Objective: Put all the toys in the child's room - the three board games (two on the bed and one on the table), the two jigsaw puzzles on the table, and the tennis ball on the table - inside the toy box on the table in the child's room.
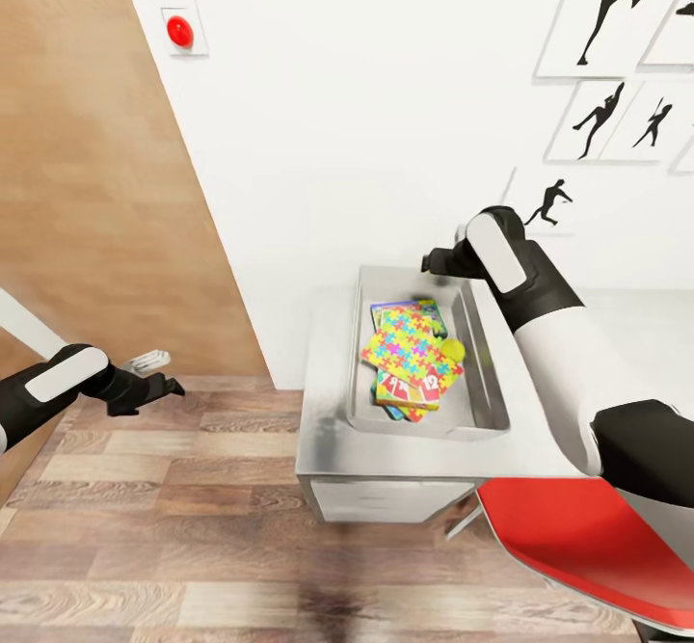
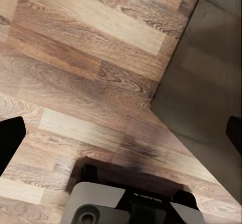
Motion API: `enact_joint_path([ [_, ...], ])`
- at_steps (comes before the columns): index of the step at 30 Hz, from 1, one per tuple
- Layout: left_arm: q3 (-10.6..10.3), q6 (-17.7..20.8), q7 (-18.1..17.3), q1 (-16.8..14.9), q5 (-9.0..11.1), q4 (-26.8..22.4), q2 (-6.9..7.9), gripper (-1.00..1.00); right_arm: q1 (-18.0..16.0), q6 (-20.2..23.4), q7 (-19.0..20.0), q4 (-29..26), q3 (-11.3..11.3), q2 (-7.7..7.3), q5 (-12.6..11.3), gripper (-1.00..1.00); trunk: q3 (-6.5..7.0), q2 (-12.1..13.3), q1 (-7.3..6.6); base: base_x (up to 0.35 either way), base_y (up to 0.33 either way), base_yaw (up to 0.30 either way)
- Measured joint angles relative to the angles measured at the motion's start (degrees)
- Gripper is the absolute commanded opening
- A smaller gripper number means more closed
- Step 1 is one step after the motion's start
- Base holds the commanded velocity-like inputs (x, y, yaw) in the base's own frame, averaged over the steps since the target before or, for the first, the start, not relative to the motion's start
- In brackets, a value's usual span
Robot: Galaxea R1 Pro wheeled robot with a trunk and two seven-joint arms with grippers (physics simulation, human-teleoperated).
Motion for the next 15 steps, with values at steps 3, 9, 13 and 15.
enact_joint_path([
  [3, -0.04, 0.01, -0.49, 0.00, -0.01, 0.00, 0.02, 1.00, 0.00, 0.00, 0.05, -0.05, 0.00, -0.30, -0.06, 1.00, 0.28, 0.00, 0.00, 0.000, 0.000, 0.000],
  [9, -0.06, 0.02, -0.77, 0.00, 0.04, 0.00, 0.02, 1.00, 0.00, 0.00, 0.06, -0.01, -0.01, -0.45, -0.07, 1.00, 0.84, 0.00, 0.00, 0.000, 0.000, 0.000],
  [13, -0.06, 0.02, -0.81, 0.00, 0.03, 0.00, 0.02, 1.00, 0.00, 0.00, 0.07, 0.12, 0.04, -0.46, -0.07, 1.00, 1.21, 0.00, 0.00, 0.000, 0.000, 0.000],
  [15, -0.06, 0.02, -0.82, 0.00, 0.04, 0.00, 0.02, 1.00, 0.04, 0.00, 0.07, 0.15, 0.06, -0.48, -0.06, 1.00, 1.39, 0.00, 0.00, 0.000, 0.000, 0.000],
])
